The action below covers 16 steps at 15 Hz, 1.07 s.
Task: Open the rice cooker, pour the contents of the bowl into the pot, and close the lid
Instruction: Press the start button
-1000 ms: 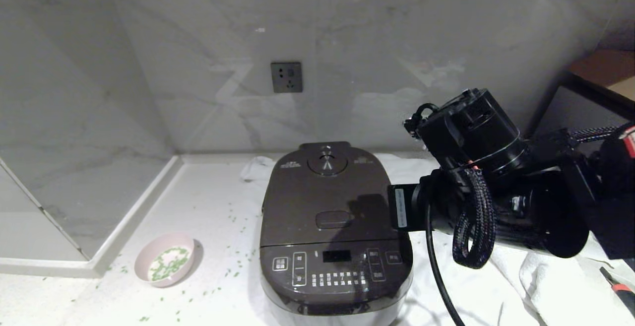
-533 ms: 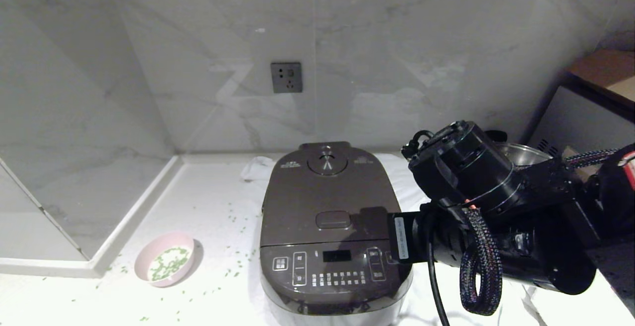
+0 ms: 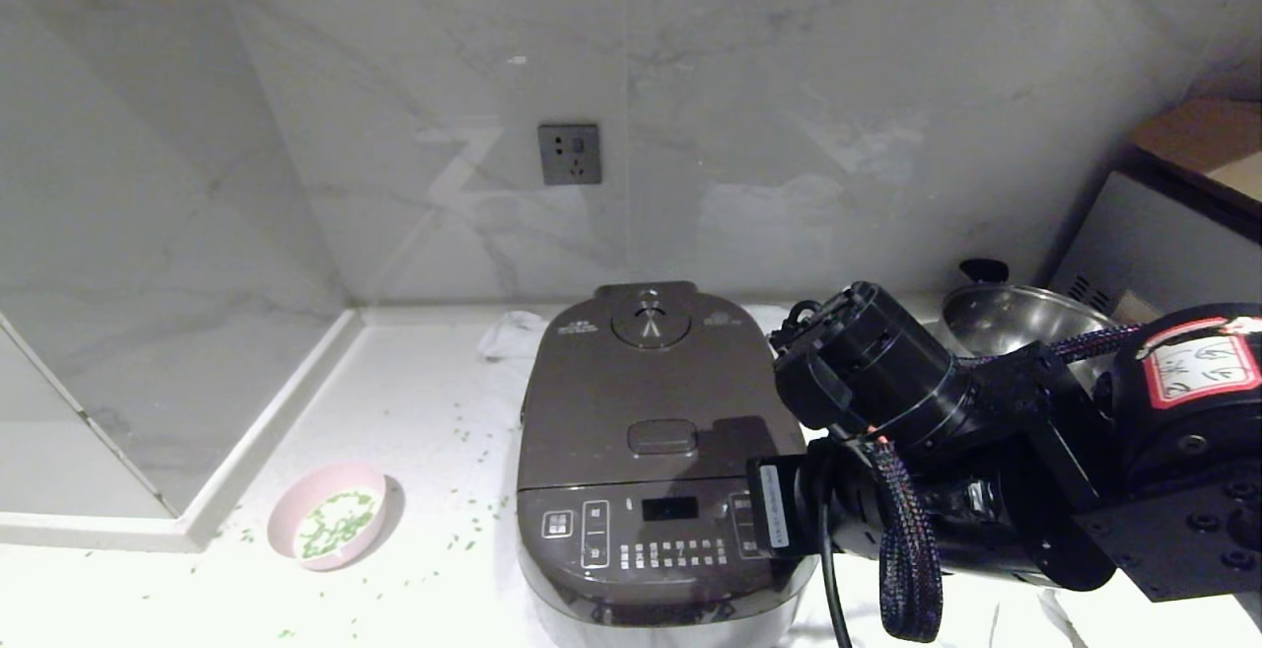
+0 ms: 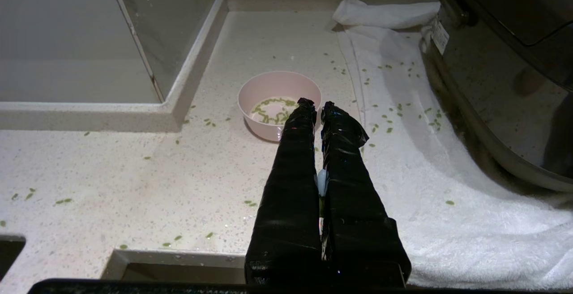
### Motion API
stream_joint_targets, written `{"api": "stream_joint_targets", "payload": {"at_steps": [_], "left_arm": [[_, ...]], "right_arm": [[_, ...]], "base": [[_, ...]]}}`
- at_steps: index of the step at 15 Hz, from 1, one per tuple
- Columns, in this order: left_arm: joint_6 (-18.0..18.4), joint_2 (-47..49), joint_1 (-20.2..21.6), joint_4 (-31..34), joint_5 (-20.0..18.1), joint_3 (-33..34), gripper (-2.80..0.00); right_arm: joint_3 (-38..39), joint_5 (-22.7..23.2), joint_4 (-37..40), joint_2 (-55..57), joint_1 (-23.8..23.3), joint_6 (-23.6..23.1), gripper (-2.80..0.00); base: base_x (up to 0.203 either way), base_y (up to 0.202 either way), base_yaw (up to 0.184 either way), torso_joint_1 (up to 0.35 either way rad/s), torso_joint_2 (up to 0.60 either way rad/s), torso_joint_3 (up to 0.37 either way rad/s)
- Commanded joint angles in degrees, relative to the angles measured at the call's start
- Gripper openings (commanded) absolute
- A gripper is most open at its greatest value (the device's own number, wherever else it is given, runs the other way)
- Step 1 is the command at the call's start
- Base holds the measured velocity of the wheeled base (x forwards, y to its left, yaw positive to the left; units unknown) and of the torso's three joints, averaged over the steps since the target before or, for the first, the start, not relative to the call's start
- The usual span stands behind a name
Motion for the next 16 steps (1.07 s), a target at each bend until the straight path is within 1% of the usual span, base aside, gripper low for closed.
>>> {"api": "stream_joint_targets", "payload": {"at_steps": [1, 5, 7, 10, 14, 16], "left_arm": [[0.0, 0.1, 0.0, 0.0, 0.0, 0.0, -2.80], [0.0, 0.0, 0.0, 0.0, 0.0, 0.0, -2.80], [0.0, 0.0, 0.0, 0.0, 0.0, 0.0, -2.80], [0.0, 0.0, 0.0, 0.0, 0.0, 0.0, -2.80], [0.0, 0.0, 0.0, 0.0, 0.0, 0.0, -2.80], [0.0, 0.0, 0.0, 0.0, 0.0, 0.0, -2.80]], "right_arm": [[0.1, -0.1, 0.1, 0.3, 0.0, 0.7, -2.80], [0.2, -0.1, 0.2, 0.2, 0.0, 0.9, -2.80], [1.0, 0.0, 0.2, 0.5, 0.0, 1.7, -2.80], [1.8, 2.5, 0.1, 1.2, -0.1, 2.7, -2.80], [1.2, 2.2, 0.1, 0.7, 0.0, 2.4, -2.80], [0.5, 0.7, 0.1, -1.3, 0.0, 2.0, -2.80]], "base": [[0.000, 0.000, 0.000, 0.000, 0.00, 0.000], [0.000, 0.000, 0.000, 0.000, 0.00, 0.000], [0.000, 0.000, 0.000, 0.000, 0.00, 0.000], [0.000, 0.000, 0.000, 0.000, 0.00, 0.000], [0.000, 0.000, 0.000, 0.000, 0.00, 0.000], [0.000, 0.000, 0.000, 0.000, 0.00, 0.000]]}}
